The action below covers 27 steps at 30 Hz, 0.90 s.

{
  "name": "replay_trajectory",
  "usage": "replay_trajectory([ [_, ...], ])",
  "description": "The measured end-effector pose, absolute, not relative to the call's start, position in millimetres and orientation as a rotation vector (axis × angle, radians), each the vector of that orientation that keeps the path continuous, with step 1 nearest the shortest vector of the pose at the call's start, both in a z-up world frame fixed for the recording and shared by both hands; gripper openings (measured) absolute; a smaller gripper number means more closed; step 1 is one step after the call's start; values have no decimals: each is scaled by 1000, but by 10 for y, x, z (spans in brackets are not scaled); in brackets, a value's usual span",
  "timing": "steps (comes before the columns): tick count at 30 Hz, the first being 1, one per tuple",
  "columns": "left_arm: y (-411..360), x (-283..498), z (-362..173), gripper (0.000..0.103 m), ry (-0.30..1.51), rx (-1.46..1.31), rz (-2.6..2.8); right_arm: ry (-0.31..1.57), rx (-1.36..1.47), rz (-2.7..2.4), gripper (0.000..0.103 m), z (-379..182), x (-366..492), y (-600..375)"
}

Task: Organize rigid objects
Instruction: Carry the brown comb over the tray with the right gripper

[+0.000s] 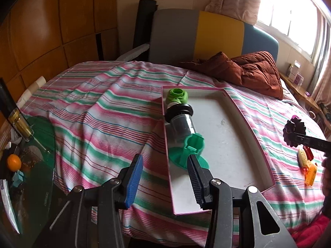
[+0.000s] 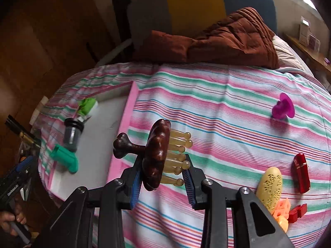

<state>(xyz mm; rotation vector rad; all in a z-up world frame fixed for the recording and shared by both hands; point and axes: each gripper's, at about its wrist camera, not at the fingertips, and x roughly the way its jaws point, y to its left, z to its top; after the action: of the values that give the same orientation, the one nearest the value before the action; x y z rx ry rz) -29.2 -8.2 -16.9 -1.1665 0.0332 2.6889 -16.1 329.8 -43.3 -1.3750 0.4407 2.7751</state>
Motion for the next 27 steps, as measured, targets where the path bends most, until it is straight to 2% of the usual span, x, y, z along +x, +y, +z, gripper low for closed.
replay_trajectory([
  [6, -285, -309, -204, 45, -19, -1177, 2717, 327, -1423, 2924, 35, -262, -255, 2588],
  [16, -443, -283, -300, 45, -58, -1192, 2721, 199, -1734, 2869, 36, -803, -591, 1654],
  [22, -466, -264, -343, 45, -56, -1189, 2726, 314, -1750, 2889, 54, -861, -552, 1643],
  [27, -469, -267, -362, 45, -60, -1199, 2727, 332, -1731, 2894, 59, -819, -486, 1707],
])
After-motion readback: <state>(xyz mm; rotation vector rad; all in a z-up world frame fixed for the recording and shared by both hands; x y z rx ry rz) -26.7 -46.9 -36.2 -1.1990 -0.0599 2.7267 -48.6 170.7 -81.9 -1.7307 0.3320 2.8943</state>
